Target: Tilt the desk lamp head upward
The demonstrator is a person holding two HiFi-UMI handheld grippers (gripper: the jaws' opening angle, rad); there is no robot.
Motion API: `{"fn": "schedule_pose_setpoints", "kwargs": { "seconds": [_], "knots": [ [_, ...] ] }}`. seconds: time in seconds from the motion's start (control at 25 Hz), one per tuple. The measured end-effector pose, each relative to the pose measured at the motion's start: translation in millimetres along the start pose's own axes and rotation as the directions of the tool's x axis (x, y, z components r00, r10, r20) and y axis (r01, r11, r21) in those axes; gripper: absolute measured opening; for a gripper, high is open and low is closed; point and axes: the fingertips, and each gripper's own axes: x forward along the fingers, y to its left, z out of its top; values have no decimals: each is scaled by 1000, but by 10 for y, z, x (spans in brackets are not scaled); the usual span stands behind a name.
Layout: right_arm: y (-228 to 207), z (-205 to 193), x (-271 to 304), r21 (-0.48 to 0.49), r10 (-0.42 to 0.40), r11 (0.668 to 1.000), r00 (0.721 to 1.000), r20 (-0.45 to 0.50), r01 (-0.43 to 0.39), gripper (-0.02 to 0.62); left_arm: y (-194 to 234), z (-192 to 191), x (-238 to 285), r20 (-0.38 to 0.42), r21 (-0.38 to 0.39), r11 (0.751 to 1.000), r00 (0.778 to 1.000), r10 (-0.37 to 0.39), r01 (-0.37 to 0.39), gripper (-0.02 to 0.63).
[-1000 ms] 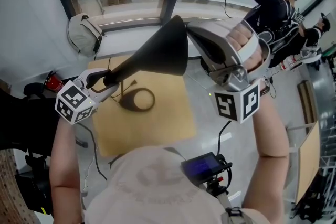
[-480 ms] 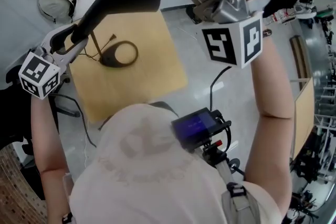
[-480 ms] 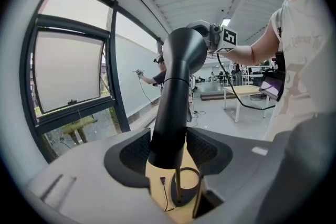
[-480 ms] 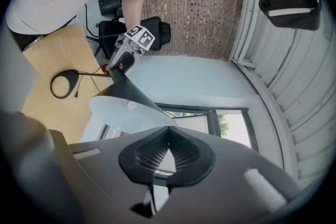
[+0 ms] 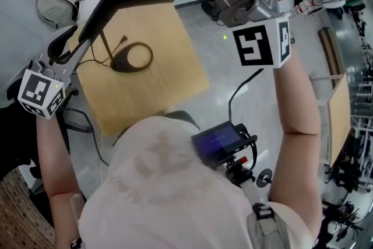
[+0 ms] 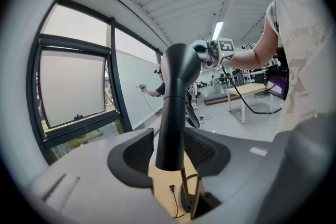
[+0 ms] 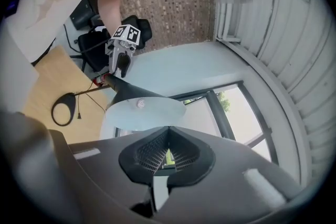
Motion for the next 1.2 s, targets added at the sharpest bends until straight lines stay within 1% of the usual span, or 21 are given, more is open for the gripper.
{"fn": "schedule_pose_setpoints", "kwargs": {
  "seconds": [0.08, 0.2, 0.36, 0.44, 0.48, 0.52, 0.56, 0.6, 0.68, 0.72, 0.8, 0.84, 0.88, 0.96, 1.08, 1.2],
  "knots": [
    [51, -57, -69, 59, 5, 998, 1000, -27, -3, 14, -24, 46, -46, 25, -8, 1000, 1000, 2, -2, 170],
    [69, -80, -155, 121, 3, 993, 998, -59, 5, 14, -44, 78, -119, 41, -19, 1000, 999, 8, -7, 154],
    [110, -16, -321, 200, -17, 979, 996, -84, 34, 14, -124, 26, -260, 75, -74, 997, 997, 7, -1, 146],
    [195, -33, -407, 267, -18, 963, 995, -103, 45, 14, -173, -26, -344, 103, -126, 992, 995, 15, -2, 133],
    [254, -60, -450, 317, -16, 947, 993, -113, 51, 14, -201, -60, -388, 117, -156, 988, 993, 23, -4, 119],
    [325, -96, -492, 385, -15, 921, 992, -122, 61, 14, -232, -105, -430, 129, -187, 982, 991, 31, -7, 104],
    [411, -139, -537, 470, -15, 879, 992, -129, 75, 14, -273, -164, -469, 137, -218, 976, 990, 40, -9, 88],
    [511, -187, -589, 564, -16, 821, 991, -133, 89, 14, -326, -234, -502, 140, -250, 968, 989, 46, -10, 74],
    [739, -287, -714, 726, -8, 679, 991, -133, 103, 14, -470, -399, -545, 134, -312, 950, 990, 54, -10, 53],
    [855, -325, -772, 787, -2, 609, 992, -124, 99, 14, -552, -489, -556, 123, -340, 940, 991, 56, -11, 44],
    [1093, -349, -846, 877, 9, 475, 997, -82, 68, 14, -710, -668, -579, 97, -378, 926, 994, 54, -13, 33],
    [1218, -342, -868, 909, 13, 415, 998, -55, 45, 14, -776, -740, -597, 88, -389, 921, 995, 52, -14, 31],
    [1342, -331, -889, 931, 18, 365, 999, -31, 22, 14, -835, -783, -616, 85, -400, 917, 995, 53, -14, 28],
    [1546, -287, -936, 957, 24, 290, 1000, 14, -20, 14, -943, -790, -643, 88, -413, 911, 995, 57, -15, 21],
    [1768, -216, -1032, 979, 3, 184, 996, 89, -88, 14, -1098, -697, -610, 85, -408, 913, 995, 60, -20, 9],
    [2046, -204, -1228, 985, 8, 92, 989, 145, -145, 14, -1329, -608, -503, 71, -409, 912, 996, 62, -28, 3]
  ]
}}
